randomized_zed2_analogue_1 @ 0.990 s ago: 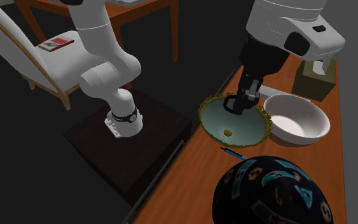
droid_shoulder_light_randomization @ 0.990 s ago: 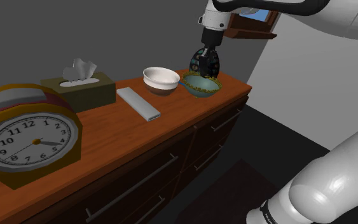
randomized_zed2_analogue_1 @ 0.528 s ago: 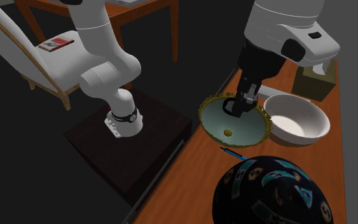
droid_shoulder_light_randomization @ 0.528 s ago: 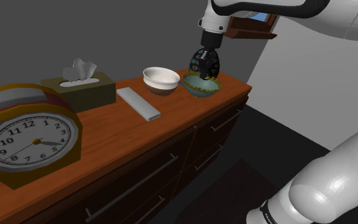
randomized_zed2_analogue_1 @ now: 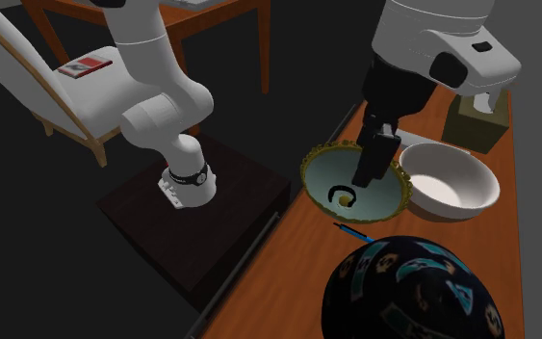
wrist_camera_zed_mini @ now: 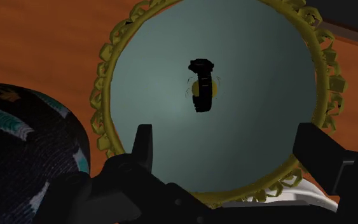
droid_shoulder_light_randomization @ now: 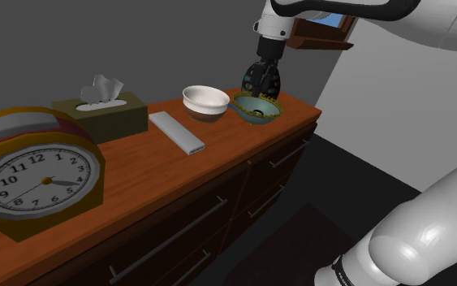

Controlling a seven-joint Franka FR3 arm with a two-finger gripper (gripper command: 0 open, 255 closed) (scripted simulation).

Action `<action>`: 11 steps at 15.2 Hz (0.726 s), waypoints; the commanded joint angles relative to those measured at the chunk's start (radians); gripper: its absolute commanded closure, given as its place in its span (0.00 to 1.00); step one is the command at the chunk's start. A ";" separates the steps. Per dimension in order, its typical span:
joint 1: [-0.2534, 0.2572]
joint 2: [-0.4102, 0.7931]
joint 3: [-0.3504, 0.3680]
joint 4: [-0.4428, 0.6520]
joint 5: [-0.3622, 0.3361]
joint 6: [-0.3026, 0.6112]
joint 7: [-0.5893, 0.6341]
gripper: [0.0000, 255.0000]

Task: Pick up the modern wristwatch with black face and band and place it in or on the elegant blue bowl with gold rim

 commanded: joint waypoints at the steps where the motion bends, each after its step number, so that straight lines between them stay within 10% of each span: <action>1: 0.002 0.015 0.003 0.069 -0.002 -0.054 0.003 0.00; 11: 0.003 0.040 0.005 0.159 -0.005 -0.120 0.006 0.00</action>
